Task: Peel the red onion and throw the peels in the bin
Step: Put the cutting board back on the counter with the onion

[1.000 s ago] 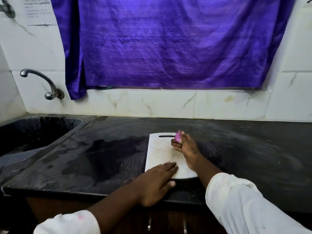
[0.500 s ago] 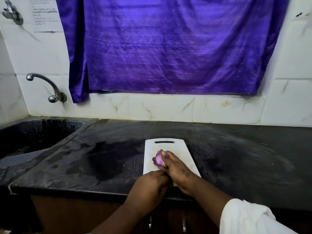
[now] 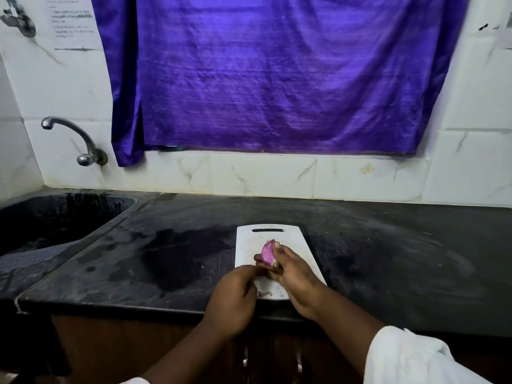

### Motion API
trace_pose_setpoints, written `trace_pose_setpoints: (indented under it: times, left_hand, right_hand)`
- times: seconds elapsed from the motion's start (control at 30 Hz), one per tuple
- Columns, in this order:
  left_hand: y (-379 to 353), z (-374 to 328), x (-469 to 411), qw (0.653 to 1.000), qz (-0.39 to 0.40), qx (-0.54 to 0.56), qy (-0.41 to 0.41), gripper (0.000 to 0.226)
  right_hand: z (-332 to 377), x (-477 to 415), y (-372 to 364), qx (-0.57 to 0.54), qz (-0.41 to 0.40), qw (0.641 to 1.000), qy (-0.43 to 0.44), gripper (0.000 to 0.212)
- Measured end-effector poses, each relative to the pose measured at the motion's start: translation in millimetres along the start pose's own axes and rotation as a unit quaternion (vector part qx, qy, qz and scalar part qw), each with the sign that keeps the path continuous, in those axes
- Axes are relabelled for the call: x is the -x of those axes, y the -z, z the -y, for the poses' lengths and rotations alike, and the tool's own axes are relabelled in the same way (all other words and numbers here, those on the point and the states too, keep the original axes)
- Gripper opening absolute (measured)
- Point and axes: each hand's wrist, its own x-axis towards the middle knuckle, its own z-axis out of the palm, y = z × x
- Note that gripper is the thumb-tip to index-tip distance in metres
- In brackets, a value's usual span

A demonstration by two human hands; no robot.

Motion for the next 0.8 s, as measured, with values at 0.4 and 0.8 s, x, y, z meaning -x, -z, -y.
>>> trace_pose_setpoints:
  times: [0.4,0.8]
  left_hand:
    - [20,-14,-3,0.922,0.193,-0.284,-0.176,0.059]
    - [-4,15,33,0.939,-0.053,-0.238,-0.244,0.024]
  right_hand:
    - [-1,-10,11,-0.055,-0.046,0.997,0.034,0.024]
    - [-3,18,-20,0.153,-0.026,0.987,0.037,0.033]
